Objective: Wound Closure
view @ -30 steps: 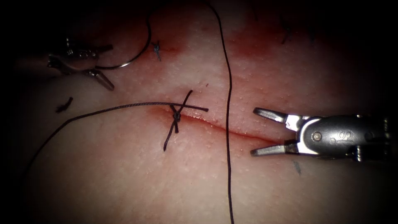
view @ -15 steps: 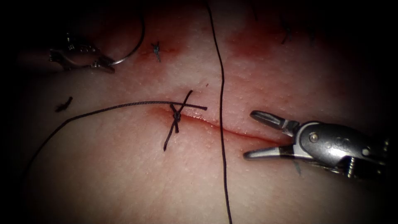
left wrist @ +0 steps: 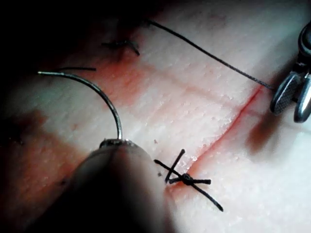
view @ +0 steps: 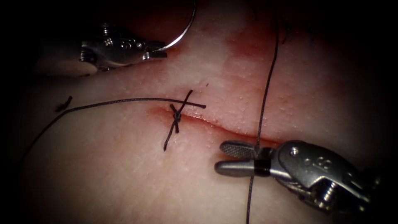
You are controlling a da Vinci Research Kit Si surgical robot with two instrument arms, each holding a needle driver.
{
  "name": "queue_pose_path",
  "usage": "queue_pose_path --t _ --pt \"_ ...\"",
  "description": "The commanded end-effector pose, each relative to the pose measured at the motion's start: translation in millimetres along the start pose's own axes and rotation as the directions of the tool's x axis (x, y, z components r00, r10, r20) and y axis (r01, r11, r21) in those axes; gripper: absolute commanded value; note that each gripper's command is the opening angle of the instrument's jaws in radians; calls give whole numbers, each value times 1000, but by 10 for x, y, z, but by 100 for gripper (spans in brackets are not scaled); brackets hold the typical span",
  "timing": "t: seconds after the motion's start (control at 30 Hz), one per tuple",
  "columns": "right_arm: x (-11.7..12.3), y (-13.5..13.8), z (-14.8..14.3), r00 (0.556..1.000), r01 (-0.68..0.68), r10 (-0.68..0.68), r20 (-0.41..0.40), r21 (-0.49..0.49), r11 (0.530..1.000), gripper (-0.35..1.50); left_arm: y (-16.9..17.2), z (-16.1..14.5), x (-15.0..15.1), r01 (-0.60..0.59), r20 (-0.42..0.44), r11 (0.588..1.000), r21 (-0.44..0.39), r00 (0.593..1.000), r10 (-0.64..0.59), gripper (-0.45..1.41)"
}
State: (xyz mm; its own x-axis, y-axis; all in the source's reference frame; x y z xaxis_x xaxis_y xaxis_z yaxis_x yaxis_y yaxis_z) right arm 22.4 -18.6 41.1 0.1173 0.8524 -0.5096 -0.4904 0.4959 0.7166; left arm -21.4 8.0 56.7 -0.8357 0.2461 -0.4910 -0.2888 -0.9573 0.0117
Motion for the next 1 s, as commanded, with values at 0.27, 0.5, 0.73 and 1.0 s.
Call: queue_pose_path --t 0.27,0.5,0.73,1.0 --pt "12 21 -33 993 -100 114 41 -243 965 86 48 19 25 -30 -49 991 131 998 37 -45" --pt "21 62 -30 979 -197 202 -18 -321 926 116 76 27 37 -84 -76 956 281 991 110 -45" --pt "38 94 -16 948 -317 285 -144 -316 894 146 101 37 46 -109 -58 934 341 989 136 -45" --pt "45 99 -8 937 -346 309 -166 -293 891 140 110 37 49 -134 -71 932 336 983 167 -45"
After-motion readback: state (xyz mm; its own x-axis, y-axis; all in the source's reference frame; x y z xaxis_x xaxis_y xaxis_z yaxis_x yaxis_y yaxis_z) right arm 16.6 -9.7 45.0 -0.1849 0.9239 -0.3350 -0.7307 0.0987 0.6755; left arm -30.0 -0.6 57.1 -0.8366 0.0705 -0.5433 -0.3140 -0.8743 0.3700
